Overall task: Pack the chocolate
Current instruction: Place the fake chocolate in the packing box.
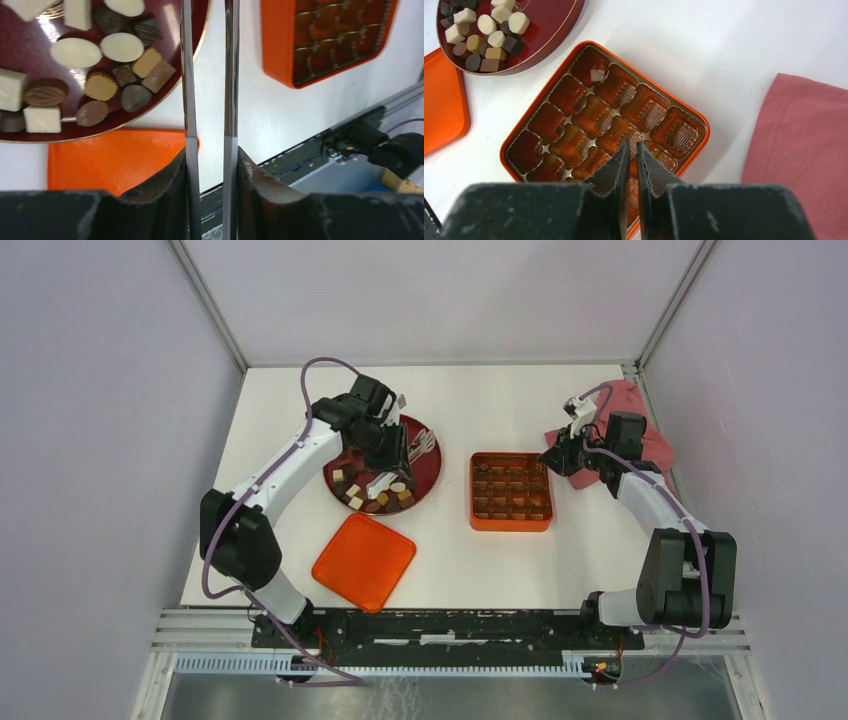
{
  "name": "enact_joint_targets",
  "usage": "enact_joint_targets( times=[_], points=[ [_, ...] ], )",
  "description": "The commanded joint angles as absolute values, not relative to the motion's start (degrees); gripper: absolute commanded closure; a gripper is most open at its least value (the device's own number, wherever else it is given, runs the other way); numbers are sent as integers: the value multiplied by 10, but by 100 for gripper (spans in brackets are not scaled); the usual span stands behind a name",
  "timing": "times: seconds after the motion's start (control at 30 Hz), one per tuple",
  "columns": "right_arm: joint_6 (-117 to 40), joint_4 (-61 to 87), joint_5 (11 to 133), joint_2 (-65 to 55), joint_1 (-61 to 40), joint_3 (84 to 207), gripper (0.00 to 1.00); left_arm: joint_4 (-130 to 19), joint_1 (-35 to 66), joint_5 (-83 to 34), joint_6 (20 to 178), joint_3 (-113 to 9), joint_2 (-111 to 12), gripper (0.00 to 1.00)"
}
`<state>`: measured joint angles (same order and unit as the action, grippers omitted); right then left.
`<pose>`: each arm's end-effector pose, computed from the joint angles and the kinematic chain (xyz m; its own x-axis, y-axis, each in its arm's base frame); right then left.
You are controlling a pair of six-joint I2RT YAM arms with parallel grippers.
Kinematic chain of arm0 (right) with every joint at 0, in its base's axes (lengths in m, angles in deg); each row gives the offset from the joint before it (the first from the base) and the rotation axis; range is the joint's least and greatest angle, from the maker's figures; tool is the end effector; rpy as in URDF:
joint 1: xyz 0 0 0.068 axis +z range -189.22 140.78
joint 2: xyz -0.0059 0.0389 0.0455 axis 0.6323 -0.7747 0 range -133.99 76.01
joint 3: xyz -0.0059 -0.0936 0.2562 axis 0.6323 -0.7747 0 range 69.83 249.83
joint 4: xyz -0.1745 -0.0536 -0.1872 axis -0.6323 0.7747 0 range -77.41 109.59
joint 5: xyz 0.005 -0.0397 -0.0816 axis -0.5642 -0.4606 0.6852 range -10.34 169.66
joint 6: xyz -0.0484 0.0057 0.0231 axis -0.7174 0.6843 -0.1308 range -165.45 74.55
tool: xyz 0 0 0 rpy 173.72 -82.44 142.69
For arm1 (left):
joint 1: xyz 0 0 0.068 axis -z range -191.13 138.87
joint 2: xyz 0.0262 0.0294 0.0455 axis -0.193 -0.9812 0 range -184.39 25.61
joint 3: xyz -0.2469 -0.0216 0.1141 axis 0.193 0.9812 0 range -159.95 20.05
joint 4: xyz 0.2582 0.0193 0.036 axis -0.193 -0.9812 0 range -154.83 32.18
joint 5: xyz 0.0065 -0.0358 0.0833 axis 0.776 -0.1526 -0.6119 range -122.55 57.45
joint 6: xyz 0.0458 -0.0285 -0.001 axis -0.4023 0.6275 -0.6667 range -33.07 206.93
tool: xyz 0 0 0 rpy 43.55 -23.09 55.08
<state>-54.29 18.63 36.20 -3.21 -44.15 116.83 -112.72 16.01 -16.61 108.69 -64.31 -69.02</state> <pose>0.2894 -0.0004 0.2311 -0.5365 -0.0658 -0.8413 -0.5648 0.7687 0.3001 0.2968 -0.1631 0.2937 -0.9507 0.0868 -0.2978 0.2033 0.8993 -0.3871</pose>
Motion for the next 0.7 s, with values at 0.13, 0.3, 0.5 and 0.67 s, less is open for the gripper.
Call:
enact_joint_targets(
  times=[0.13, 0.3, 0.5, 0.67],
  points=[
    [-544, 165, 358, -22, -443, 1166, 86, -1003, 209, -61, 1173, -638, -651, 98],
    [-545, 166, 359, -20, -444, 1165, 86, -962, 263, -79, 1198, -666, -700, 98],
    [-546, 166, 362, -17, -446, 1163, 86, -959, 299, -128, 1195, -708, -753, 98],
    [-545, 165, 361, -19, -447, 1162, 86, -962, 312, -152, 1191, -722, -776, 98]
  ],
)
